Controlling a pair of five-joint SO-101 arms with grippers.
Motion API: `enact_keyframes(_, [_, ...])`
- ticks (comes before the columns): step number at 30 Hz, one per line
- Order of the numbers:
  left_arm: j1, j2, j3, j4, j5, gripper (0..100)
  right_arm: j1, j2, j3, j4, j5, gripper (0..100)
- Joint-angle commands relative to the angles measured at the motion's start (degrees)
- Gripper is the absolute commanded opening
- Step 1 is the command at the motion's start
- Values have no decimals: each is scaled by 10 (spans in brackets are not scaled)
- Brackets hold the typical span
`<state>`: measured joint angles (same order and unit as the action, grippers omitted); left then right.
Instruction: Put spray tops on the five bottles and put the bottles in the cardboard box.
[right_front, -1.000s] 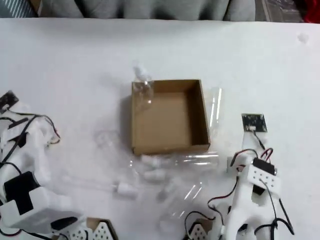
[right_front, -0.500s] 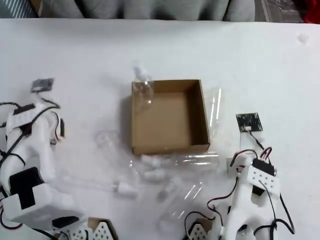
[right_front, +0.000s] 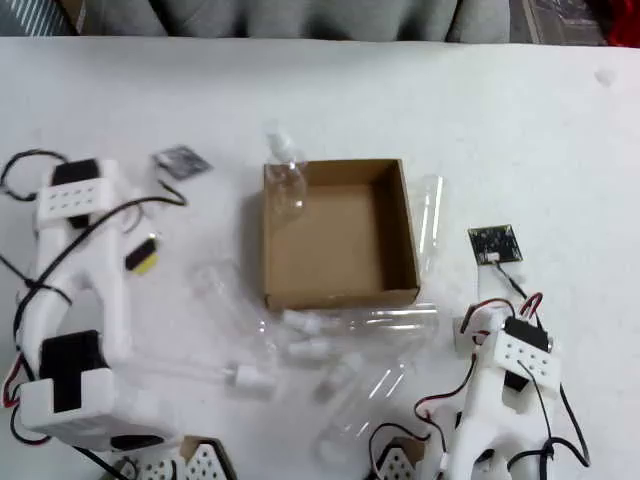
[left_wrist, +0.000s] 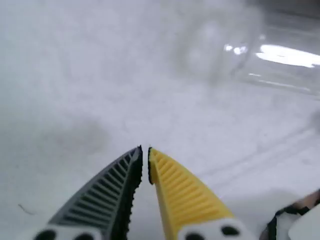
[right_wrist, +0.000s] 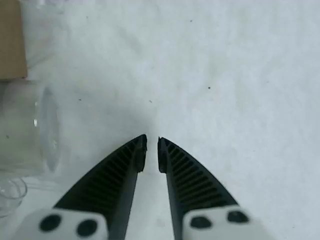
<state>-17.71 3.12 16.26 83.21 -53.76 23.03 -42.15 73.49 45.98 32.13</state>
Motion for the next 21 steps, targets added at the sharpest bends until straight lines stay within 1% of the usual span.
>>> enact_keyframes(1, [56, -21, -24, 43, -26, 20, -15, -8, -4, -9, 11, 19])
enact_keyframes(4, [82, -79, 15, 42, -33, 20, -14, -8, -4, -9, 11, 19])
enact_keyframes(8, [134, -211, 112, 38, -64, 20, -14, -8, -4, -15, 11, 19])
enact_keyframes(12, [176, -342, 214, -13, -66, 24, -14, -8, -4, -15, 11, 19])
enact_keyframes(14, [188, -388, 261, -40, -91, 24, -12, -8, -4, -15, 11, 19])
enact_keyframes(17, [201, -448, 322, -61, -127, 25, -12, -8, -4, -15, 11, 19])
enact_keyframes(21, [225, -512, 380, -75, -156, 64, -12, -8, -3, -15, 11, 19])
